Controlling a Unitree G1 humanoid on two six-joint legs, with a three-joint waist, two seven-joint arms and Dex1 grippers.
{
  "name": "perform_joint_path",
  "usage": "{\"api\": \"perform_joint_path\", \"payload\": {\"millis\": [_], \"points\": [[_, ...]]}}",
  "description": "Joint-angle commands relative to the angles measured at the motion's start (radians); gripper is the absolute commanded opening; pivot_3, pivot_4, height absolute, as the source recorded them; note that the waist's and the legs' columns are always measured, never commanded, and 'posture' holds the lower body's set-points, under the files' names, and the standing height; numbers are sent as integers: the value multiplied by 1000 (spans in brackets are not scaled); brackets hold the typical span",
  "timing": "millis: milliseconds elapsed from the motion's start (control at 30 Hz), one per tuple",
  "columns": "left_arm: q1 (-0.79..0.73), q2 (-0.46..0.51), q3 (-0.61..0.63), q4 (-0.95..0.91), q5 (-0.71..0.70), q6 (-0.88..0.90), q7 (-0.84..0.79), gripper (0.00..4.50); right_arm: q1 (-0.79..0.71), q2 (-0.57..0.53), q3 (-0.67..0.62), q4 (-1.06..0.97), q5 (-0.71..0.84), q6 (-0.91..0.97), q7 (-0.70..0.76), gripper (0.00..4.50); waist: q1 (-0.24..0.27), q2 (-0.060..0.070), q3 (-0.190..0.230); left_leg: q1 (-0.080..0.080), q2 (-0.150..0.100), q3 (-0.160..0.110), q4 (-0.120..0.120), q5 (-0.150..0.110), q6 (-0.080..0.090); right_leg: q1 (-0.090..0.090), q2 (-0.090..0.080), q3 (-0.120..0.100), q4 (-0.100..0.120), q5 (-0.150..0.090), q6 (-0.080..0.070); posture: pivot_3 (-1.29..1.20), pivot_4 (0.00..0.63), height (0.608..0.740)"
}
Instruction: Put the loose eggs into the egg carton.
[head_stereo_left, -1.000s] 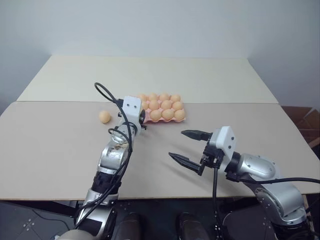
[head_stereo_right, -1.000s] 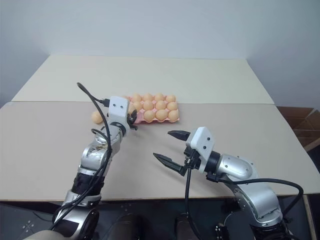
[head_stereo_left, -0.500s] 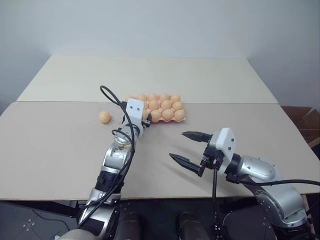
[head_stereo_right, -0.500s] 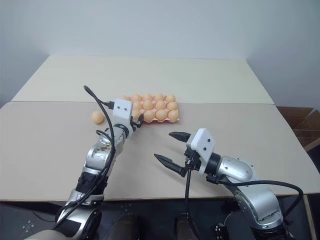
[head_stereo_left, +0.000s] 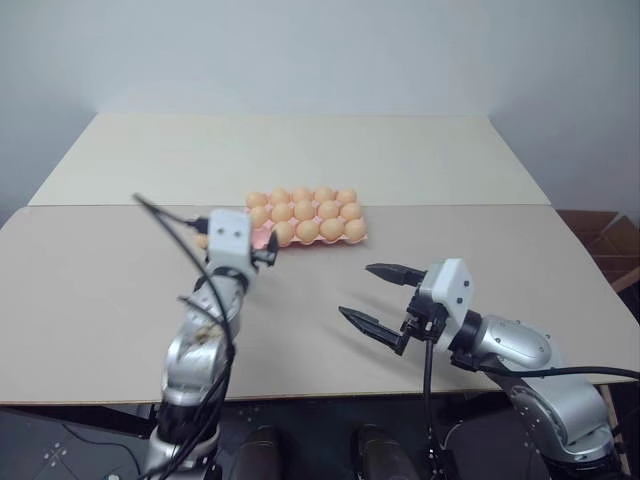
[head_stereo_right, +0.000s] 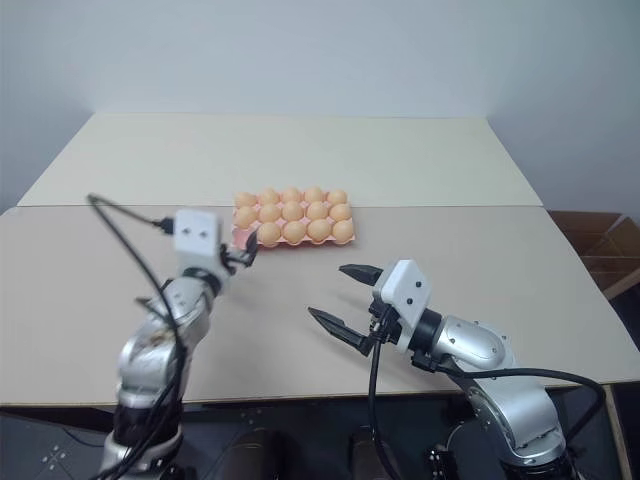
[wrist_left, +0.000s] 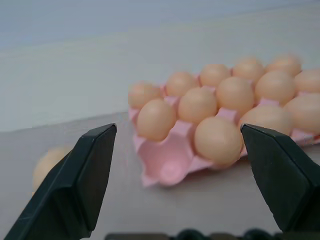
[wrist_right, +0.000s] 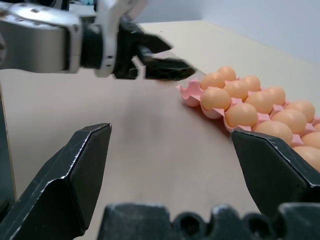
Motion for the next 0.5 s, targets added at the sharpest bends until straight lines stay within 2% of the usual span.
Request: {"api": "perform_joint_path", "payload": {"millis": [33, 167, 333, 500], "points": [[91, 30, 56, -135, -2, 59, -10, 4303, 0, 10, -24, -42, 7, -34, -7, 4500, 0, 0, 0, 0, 0, 0, 0, 0, 0, 0, 0, 0, 0, 0, 0, 0, 150, 740], [155, 36, 126, -178, -32, 96, -22, 4303, -8, 25, -12, -39, 22, -39, 4, 4500, 4, 0, 0, 1, 0, 0, 0, 0, 0, 2, 0, -1, -1, 0, 0, 0, 150, 740], [187, 20, 180, -203, -80, 51, -48, 4303, -29, 74, 0, -33, 24, -49, -8, 4500, 2, 0, 0, 1, 0, 0, 0, 0, 0, 2, 0, -1, -2, 0, 0, 0, 150, 740], [338, -3, 145, -291, -104, -84, -89, 4303, -25, 96, 20, -32, 3, -79, -1, 4500, -1, 0, 0, 0, 0, 0, 0, 0, 0, 2, -1, -1, -3, 0, 0, 0, 150, 740]]}}
